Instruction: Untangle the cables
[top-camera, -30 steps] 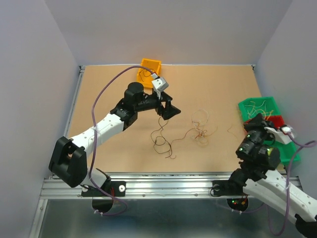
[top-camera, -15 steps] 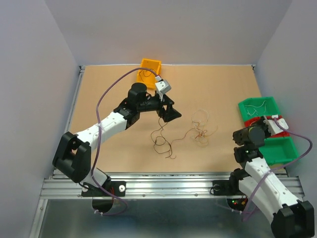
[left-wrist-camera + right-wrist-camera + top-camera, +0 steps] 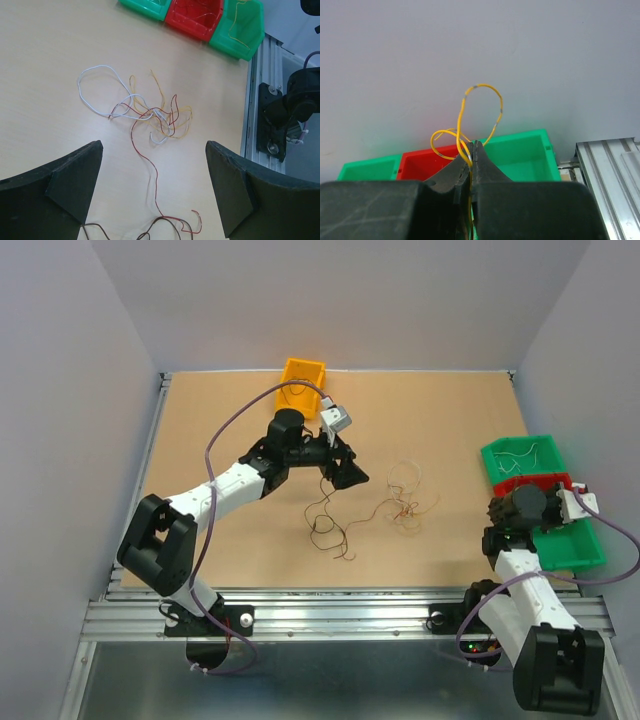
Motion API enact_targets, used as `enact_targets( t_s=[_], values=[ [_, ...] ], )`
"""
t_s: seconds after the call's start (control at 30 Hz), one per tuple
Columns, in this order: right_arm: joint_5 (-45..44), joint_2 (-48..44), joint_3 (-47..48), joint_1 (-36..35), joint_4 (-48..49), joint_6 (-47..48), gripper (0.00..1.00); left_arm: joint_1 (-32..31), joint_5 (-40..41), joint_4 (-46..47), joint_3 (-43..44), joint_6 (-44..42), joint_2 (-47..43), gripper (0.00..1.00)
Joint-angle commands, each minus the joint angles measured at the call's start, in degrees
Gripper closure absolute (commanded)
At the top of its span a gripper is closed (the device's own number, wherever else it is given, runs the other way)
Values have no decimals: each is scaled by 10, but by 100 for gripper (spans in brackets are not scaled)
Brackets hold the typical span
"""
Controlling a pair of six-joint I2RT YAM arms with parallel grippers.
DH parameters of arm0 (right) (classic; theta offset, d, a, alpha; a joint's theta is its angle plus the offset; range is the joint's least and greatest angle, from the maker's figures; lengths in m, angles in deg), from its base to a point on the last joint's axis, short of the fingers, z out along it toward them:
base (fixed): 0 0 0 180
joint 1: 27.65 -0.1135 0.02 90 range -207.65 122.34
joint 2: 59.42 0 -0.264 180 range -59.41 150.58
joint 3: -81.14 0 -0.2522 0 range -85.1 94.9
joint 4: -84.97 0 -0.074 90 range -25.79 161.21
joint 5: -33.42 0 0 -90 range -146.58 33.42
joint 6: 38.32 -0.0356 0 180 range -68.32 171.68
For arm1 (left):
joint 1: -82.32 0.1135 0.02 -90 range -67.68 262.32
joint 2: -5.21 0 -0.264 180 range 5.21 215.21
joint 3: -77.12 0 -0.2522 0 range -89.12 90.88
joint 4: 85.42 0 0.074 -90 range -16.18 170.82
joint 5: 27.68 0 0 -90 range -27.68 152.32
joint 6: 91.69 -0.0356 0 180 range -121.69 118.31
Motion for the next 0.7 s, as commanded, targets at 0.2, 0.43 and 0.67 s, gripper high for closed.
enact_targets(
  t_s=[0.2,0.43,0.67],
  values=[
    [-88,72,-20,28,29,-96,93,-12,-13,18,23,-4,-18,5],
    [-89,87,-39,41,31,-123,96,-16,-11,17,24,-7,-13,5],
    [-70,133,-35,49,32,-112,97,-20,-9,12,25,-8,-11,5]
  ],
)
